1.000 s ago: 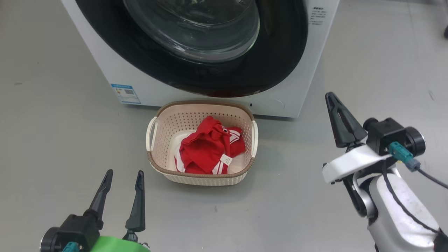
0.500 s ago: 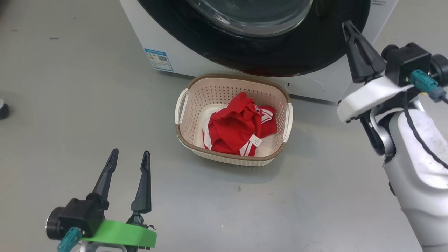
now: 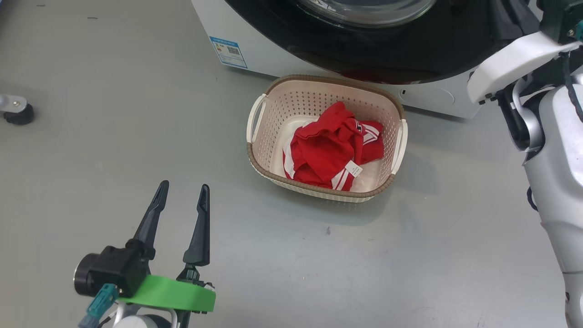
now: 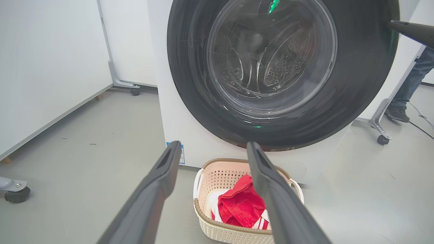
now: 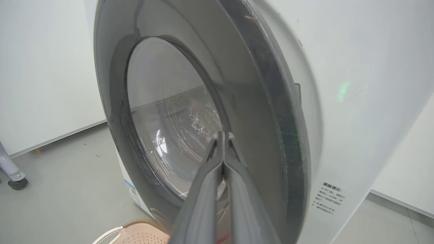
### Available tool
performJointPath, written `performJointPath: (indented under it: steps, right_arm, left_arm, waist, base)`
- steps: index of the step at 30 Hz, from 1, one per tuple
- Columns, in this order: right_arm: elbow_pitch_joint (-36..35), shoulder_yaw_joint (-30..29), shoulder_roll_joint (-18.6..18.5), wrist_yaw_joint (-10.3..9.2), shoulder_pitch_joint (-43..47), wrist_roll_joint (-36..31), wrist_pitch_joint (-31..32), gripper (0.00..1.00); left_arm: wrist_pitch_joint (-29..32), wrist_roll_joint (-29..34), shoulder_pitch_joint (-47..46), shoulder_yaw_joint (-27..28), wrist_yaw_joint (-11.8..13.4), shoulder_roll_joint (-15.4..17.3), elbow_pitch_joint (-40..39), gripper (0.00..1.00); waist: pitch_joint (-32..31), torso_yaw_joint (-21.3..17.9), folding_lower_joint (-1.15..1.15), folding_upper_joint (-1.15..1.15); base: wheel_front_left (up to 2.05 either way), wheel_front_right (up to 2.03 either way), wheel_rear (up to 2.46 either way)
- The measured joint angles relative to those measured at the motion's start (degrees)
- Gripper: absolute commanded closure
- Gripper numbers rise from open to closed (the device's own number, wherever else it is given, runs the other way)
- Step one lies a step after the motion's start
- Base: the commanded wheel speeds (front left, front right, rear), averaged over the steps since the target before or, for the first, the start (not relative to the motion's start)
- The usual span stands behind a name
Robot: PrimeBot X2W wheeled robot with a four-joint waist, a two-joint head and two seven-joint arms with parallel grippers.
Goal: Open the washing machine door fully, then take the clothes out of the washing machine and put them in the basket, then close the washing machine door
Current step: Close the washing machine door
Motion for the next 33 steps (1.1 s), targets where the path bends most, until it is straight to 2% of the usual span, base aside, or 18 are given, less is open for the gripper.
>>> performJointPath:
  steps: [20,33]
  right_arm:
    - [8.27,-1.75,-2.03,0.57,-8.57,0.07,0.29,1.00]
    - [12.84,-4.25,-5.78,0.70,-14.85,0.03,0.55,1.00]
  left_arm:
    - [-1.21,-1.03,-2.29,-0.32,-0.21,-0.80,2.34,0.00]
    - [-1.89,-1.37,-4.99,-1.92,-1.19,-1.67,3.53,0.00]
  waist:
    - [3.39,2.03,0.00,0.00]
    - [5.83,4.09,0.00,0.00]
  base:
    - [0.00,0.00,0.00]
    - [0.00,0.00,0.00]
